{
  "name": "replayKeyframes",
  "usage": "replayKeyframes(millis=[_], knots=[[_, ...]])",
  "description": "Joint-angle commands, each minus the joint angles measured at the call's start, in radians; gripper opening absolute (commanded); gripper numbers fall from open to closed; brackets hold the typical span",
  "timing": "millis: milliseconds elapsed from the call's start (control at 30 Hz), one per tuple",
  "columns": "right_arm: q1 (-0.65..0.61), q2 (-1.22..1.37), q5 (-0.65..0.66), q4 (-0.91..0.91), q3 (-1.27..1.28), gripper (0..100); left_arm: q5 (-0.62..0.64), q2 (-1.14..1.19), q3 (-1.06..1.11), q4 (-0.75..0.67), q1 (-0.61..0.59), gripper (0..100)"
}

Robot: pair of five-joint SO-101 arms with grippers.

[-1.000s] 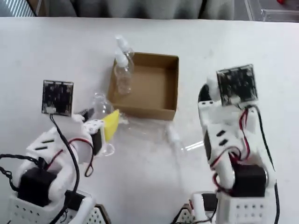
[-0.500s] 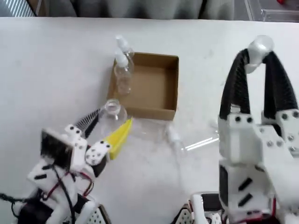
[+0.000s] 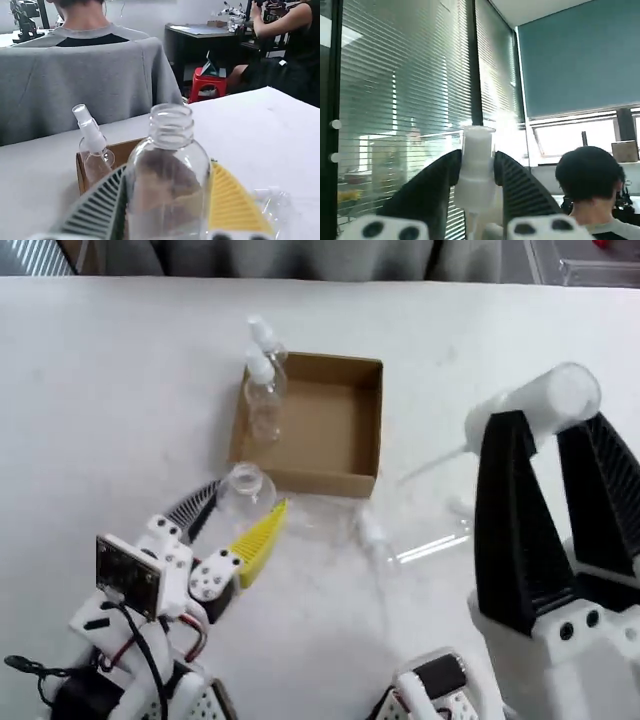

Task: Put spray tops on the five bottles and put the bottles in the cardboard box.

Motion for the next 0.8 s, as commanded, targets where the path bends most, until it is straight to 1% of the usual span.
replayKeyframes(millis=[0,133,233,533,633,767], knots=[[-0.054,0.038,-0.037,0.025,-0.031,1.5,-0.015,-0.01,-0.011,-0.017,0.001,2],[-0.104,0.028,-0.087,0.107,-0.025,1.5,-0.017,-0.01,-0.044,0.052,0.001,2],[-0.139,0.008,-0.094,0.094,0.04,1.5,-0.017,-0.01,-0.081,0.097,0.001,2],[-0.15,0.001,-0.08,-0.182,0.302,1.5,-0.017,-0.01,-0.064,0.104,0.001,2],[-0.151,0.036,-0.035,-0.269,0.354,1.5,-0.017,-0.01,-0.064,0.104,0.001,2],[-0.151,0.099,-0.032,-0.325,0.379,1.5,-0.017,-0.01,-0.063,0.106,-0.001,2]])
